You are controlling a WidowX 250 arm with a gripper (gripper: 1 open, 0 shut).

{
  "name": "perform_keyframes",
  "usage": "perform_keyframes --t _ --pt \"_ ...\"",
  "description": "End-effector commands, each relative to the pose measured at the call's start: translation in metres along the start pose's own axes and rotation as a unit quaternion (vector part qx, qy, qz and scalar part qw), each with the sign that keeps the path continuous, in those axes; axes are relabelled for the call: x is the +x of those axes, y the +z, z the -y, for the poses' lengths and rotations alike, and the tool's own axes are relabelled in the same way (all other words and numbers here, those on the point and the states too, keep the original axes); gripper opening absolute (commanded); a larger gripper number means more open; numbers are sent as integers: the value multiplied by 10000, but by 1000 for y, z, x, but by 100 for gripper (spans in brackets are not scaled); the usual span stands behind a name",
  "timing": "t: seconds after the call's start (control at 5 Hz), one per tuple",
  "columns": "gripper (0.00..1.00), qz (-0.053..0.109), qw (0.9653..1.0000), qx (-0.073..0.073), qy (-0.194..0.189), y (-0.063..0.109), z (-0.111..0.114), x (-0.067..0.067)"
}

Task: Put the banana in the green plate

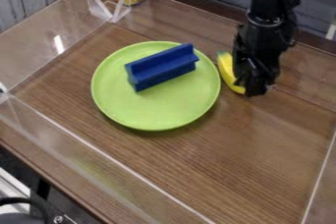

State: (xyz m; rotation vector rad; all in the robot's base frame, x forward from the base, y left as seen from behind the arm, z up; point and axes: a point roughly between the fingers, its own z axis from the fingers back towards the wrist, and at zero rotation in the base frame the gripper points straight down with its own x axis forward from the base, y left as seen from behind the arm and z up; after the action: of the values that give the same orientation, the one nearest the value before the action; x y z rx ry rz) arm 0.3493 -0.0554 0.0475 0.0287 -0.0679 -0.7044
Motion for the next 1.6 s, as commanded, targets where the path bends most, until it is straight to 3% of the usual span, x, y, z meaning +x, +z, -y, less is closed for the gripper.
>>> perform_keyframes --t 0.0,0.2,0.6,0.8,1.0,1.2,1.4 --pt "0 231 9995 138 -162 18 -22 -1" --pt "0 290 9990 137 -312 26 -35 -10" --pt "0 493 9977 231 -412 16 -41 -29" --pt "100 554 9976 239 -330 21 -46 -22" --pt "0 619 9975 260 -225 25 -51 -14" --pt "100 654 9974 281 -84 33 -58 -20" --pt "100 672 9974 267 60 39 -65 -27"
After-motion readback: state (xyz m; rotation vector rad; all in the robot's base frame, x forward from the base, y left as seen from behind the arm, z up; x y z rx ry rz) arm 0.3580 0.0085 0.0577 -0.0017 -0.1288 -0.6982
